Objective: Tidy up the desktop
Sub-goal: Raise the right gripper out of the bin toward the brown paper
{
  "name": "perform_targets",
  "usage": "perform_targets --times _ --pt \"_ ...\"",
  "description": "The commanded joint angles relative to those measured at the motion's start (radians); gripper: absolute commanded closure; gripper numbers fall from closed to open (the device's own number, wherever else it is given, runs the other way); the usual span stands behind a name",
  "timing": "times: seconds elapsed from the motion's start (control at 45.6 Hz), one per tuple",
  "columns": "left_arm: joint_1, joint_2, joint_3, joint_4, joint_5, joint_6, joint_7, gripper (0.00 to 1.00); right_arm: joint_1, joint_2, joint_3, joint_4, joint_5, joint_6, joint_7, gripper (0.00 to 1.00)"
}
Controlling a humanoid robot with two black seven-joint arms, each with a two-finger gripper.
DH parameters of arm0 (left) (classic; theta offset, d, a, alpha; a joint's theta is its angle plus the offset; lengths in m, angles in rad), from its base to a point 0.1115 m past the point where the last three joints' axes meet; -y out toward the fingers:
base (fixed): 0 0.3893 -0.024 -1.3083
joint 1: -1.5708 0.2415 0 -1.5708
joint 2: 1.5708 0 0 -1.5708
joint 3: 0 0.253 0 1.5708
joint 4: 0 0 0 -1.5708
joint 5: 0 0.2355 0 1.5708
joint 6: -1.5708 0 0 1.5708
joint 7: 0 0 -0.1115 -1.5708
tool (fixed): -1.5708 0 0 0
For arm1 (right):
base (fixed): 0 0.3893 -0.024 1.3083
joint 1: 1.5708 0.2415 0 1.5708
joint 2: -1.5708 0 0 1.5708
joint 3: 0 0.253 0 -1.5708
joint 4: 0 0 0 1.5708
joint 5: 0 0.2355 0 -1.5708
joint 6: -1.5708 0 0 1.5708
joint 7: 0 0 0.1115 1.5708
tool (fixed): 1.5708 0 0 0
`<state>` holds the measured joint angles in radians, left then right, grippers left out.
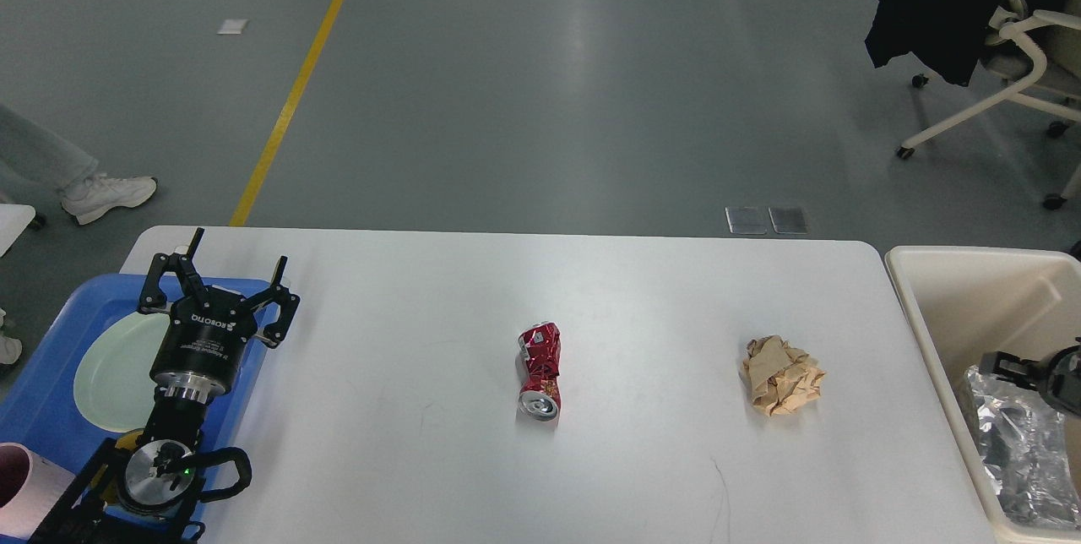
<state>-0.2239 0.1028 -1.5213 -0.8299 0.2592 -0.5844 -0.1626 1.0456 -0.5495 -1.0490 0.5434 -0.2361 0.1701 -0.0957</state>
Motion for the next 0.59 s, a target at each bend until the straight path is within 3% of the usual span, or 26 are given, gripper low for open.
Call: perform_targets --times 0.0,0.131,0.197,0.373,0.57 --pt "0.000 -0.002 0.000 0.000 0.000 0.000 0.000 0.04 0.270 -0.044 -0.038 0.251 -0.084 0.051 -0.096 0.00" --pt "0.000 0.000 0.000 0.000 0.000 0.000 0.000 0.04 0.540 -0.004 -0.150 0.437 -0.086 0.175 -0.232 0.00" --pt "0.000 0.000 0.001 0.000 0.000 0.000 0.000 0.04 0.645 0.035 -0.175 0.493 -0.085 0.267 -0.272 0.00" --pt "0.000 0.000 0.001 0.000 0.000 0.000 0.000 0.04 0.919 0.124 -0.178 0.662 -0.080 0.506 -0.280 0.00" --pt "0.000 0.000 0.000 0.000 0.000 0.000 -0.001 0.04 1.201 0.204 -0.169 0.941 -0.074 0.551 -0.272 0.00"
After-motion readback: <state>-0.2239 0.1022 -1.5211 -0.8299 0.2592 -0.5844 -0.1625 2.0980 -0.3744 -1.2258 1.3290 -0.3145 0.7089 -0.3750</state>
